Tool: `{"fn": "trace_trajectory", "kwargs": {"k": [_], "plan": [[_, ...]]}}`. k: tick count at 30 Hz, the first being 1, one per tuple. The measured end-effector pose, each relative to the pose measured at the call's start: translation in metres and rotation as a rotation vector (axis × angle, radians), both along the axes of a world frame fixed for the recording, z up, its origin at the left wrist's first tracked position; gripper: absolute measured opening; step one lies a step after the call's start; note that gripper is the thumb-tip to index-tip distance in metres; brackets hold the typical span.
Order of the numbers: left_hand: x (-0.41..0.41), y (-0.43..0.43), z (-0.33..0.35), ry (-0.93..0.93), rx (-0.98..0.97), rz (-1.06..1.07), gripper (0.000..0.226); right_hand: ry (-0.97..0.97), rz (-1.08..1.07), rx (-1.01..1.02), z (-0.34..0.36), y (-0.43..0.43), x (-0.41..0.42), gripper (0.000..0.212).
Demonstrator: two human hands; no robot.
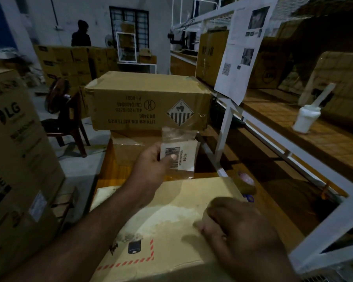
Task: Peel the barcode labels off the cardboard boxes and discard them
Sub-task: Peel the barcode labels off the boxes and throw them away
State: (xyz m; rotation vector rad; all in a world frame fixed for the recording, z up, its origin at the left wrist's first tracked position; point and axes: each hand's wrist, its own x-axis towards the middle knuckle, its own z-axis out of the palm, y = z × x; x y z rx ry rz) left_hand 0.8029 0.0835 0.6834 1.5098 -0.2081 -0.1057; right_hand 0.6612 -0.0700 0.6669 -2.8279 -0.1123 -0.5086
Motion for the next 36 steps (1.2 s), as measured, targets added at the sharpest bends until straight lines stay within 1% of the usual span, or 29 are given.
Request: {"fn": "trace_trajectory", "kwargs": {"k": [2, 3, 5, 6, 7, 8, 9, 13, 14, 15, 16, 17, 18, 19, 20, 21, 23, 25, 28, 29, 30, 31, 32, 33, 34, 36], "plan": [[0.000, -0.003, -0.006, -0.022, 0.020, 0.017, 0.021, 0.163, 0.065, -0.159, -0.009, 0.012, -0.007, 0.086], [0.000, -0.005, -0.007, -0.022, 0.020, 0.005, 0.021, 0.189, 0.070, -0.199, -0.010, 0.019, -0.008, 0.091], [0.001, -0.009, -0.008, -0.023, 0.043, -0.042, 0.020, 0.313, 0.062, -0.208, 0.002, 0.026, -0.001, 0.112], [0.002, -0.010, -0.008, -0.024, 0.061, -0.061, 0.019, 0.338, 0.047, -0.166, 0.005, 0.028, 0.004, 0.123], [0.002, -0.010, -0.009, -0.022, 0.077, -0.073, 0.018, 0.437, 0.020, -0.104, 0.011, 0.029, 0.006, 0.125], [0.003, -0.009, -0.009, -0.021, 0.083, -0.084, 0.018, 0.508, 0.007, -0.094, 0.016, 0.030, 0.011, 0.122], [0.005, -0.009, -0.010, -0.018, 0.080, -0.087, 0.018, 0.522, -0.003, -0.099, 0.018, 0.031, 0.019, 0.118], [0.011, -0.004, -0.011, 0.001, 0.047, -0.052, 0.019, 0.405, -0.010, -0.104, 0.016, 0.040, 0.026, 0.114], [0.012, -0.003, -0.011, 0.006, 0.042, -0.044, 0.019, 0.375, 0.029, -0.113, 0.011, 0.037, 0.021, 0.109], [0.013, -0.002, -0.012, 0.010, 0.039, -0.037, 0.020, 0.347, 0.100, -0.151, 0.005, 0.030, 0.014, 0.098], [0.015, -0.002, -0.012, 0.017, 0.033, -0.028, 0.020, 0.350, 0.160, -0.182, 0.001, 0.021, 0.007, 0.084], [0.017, -0.001, -0.013, 0.028, 0.023, -0.019, 0.020, 0.415, 0.195, -0.180, -0.001, 0.012, 0.000, 0.071], [0.018, -0.001, -0.014, 0.041, 0.013, -0.016, 0.019, 0.419, 0.184, -0.194, -0.001, 0.004, -0.006, 0.064], [0.020, -0.001, -0.014, 0.048, 0.012, -0.018, 0.019, 0.423, 0.141, -0.197, 0.006, 0.001, -0.009, 0.066], [0.021, -0.001, -0.014, 0.047, 0.014, -0.026, 0.019, 0.381, 0.102, -0.192, 0.012, -0.001, -0.008, 0.073], [0.021, -0.001, -0.014, 0.042, 0.019, -0.036, 0.019, 0.245, 0.070, -0.154, 0.015, -0.003, -0.003, 0.082], [0.019, -0.002, -0.014, 0.035, 0.024, -0.047, 0.020, 0.325, 0.001, -0.097, 0.017, 0.001, 0.005, 0.097], [0.018, -0.003, -0.014, 0.025, 0.025, -0.049, 0.020, 0.327, 0.010, -0.106, 0.016, 0.021, 0.019, 0.106], [0.019, -0.004, -0.014, 0.014, 0.021, -0.044, 0.020, 0.367, 0.113, -0.090, 0.013, 0.050, 0.016, 0.103], [0.020, -0.003, -0.014, 0.011, 0.022, -0.039, 0.020, 0.321, 0.177, -0.114, 0.014, 0.052, 0.012, 0.099], [0.020, -0.003, -0.015, 0.010, 0.023, -0.037, 0.020, 0.265, 0.220, -0.223, 0.008, 0.047, 0.007, 0.093], [0.021, -0.002, -0.015, 0.008, 0.020, -0.036, 0.020, 0.263, 0.230, -0.258, 0.010, 0.040, 0.003, 0.089], [0.021, -0.002, -0.016, 0.006, 0.017, -0.033, 0.020, 0.261, 0.234, -0.260, 0.008, 0.030, 0.000, 0.089], [0.022, -0.001, -0.016, 0.002, 0.014, -0.029, 0.020, 0.267, 0.217, -0.197, 0.004, 0.019, -0.001, 0.091], [0.022, -0.001, -0.017, 0.000, 0.012, -0.021, 0.020, 0.244, 0.152, -0.124, 0.003, 0.010, -0.001, 0.092], [0.023, -0.001, -0.016, 0.002, 0.011, -0.005, 0.020, 0.290, 0.049, -0.100, 0.008, 0.003, 0.000, 0.102]]}}
